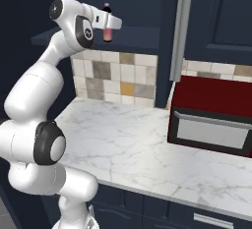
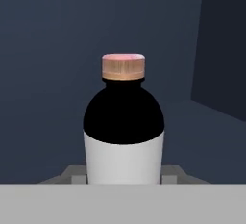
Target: Pick the bottled drink from the counter and place it in the open cabinet.
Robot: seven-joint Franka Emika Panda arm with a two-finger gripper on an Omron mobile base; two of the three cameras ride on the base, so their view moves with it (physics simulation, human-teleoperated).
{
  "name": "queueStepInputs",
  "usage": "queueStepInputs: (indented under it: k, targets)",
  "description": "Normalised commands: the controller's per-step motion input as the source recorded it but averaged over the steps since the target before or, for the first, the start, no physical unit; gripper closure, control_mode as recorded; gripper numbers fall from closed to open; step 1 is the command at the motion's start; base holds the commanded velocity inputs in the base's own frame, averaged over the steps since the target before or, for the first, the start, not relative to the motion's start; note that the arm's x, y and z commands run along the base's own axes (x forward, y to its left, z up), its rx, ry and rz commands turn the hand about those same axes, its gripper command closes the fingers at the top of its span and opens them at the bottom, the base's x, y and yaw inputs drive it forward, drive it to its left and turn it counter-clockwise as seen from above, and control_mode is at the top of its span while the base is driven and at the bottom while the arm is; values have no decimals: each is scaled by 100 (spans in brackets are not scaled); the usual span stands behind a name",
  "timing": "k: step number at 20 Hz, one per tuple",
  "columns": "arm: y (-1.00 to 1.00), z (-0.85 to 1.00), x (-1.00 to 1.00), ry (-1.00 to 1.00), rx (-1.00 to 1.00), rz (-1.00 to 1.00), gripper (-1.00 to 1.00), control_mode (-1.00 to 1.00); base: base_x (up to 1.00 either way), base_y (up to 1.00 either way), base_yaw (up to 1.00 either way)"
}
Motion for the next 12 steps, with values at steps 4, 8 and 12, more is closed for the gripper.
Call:
queueStepInputs:
  k: [4,8,12]
  targets:
    - [0,-20,2,0,0,0,-100,-100,0,0,0]
    - [0,-18,1,0,0,0,-100,-100,0,0,0]
    - [0,-8,0,0,0,0,-100,-100,0,0,0]
